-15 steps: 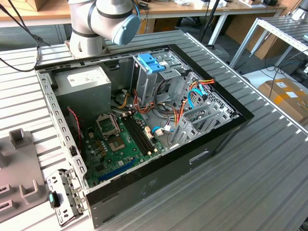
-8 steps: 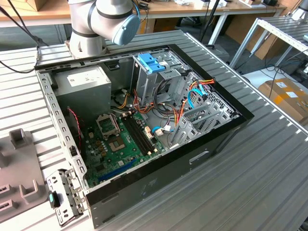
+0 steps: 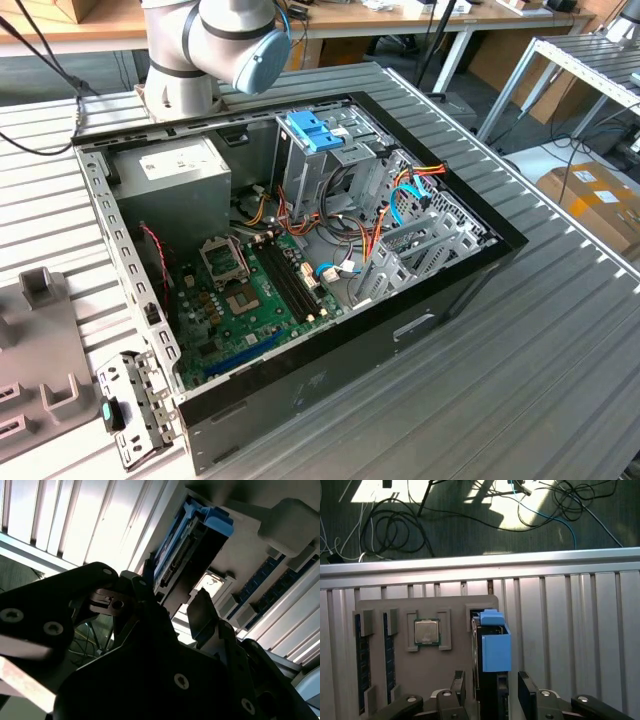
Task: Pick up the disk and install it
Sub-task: 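Pick up the disk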
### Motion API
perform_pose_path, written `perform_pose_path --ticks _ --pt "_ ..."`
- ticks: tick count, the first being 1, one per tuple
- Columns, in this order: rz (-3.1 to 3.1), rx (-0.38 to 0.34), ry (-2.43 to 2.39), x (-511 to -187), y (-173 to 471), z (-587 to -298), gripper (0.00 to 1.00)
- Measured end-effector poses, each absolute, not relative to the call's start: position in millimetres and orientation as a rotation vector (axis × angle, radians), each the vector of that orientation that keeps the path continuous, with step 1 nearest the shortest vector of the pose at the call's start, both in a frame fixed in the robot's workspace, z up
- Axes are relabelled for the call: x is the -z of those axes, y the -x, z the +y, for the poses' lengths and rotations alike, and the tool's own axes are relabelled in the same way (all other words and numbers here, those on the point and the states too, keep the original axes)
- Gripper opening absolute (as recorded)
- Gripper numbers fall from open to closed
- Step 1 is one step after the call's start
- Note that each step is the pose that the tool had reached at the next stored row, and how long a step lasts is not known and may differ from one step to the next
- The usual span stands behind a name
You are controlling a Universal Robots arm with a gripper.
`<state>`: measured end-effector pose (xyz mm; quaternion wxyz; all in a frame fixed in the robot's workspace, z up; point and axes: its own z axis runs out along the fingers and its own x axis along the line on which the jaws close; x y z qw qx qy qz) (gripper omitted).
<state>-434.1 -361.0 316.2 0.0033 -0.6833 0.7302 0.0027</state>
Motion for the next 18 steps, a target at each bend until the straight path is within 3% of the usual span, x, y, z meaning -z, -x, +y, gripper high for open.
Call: perform_pose_path --ticks 18 --pt "2.287 -0.013 2.14 -304.5 434.2 -359.6 0.54"
